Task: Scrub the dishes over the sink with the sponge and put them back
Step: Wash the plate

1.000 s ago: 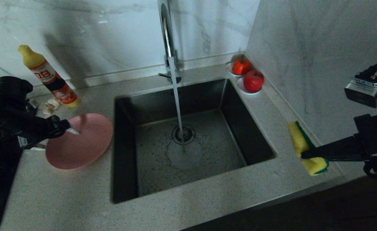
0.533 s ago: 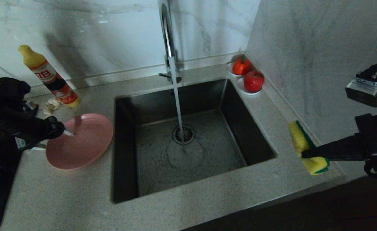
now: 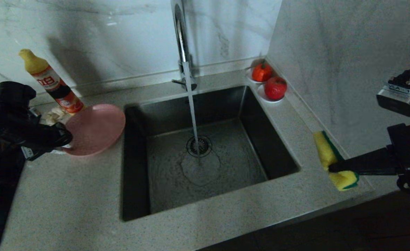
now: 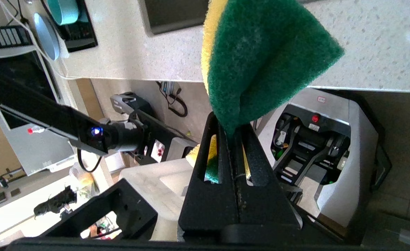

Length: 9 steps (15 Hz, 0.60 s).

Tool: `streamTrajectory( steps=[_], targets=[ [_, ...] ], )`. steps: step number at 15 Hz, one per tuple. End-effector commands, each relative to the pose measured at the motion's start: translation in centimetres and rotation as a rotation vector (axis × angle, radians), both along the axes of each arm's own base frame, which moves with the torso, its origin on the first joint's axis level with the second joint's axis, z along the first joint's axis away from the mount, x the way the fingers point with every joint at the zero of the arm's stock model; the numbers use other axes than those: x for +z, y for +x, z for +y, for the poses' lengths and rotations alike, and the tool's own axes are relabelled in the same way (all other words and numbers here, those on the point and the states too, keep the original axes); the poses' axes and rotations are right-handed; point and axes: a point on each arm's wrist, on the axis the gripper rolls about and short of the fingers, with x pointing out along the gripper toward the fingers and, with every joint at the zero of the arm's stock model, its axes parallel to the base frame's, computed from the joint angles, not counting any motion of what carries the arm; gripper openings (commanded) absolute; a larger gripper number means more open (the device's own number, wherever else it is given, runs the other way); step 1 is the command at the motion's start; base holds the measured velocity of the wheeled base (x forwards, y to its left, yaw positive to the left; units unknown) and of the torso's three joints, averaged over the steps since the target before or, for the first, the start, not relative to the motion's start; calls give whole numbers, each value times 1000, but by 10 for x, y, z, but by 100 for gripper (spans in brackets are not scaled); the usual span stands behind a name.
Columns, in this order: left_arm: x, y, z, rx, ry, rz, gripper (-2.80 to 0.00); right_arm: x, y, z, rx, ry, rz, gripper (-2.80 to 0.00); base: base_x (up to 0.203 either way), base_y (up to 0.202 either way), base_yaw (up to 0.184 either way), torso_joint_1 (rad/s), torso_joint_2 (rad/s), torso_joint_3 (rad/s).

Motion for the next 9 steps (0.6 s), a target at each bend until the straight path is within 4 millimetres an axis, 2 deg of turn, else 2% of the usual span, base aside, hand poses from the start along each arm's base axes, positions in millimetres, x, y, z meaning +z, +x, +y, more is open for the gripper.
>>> streamTrajectory(
  steps=[1,3,5,9],
  targets=[
    [-7,1,1,4,-6,27,-280,-1,-1,0,1,1,7,-280,0,0,0,0,0,0],
    [-6,1,1,5,-5,20,-280,0,-1,0,1,3,3,-280,0,0,0,0,0,0],
    [5,-3,1,3,-8,-14,-280,1,-2,0,3,3,1,-280,0,0,0,0,0,0],
    [50,-32,-12,-60,-38,-141,-280,1,-4,-1,2,7,1,-280,0,0,0,0,0,0]
  ],
)
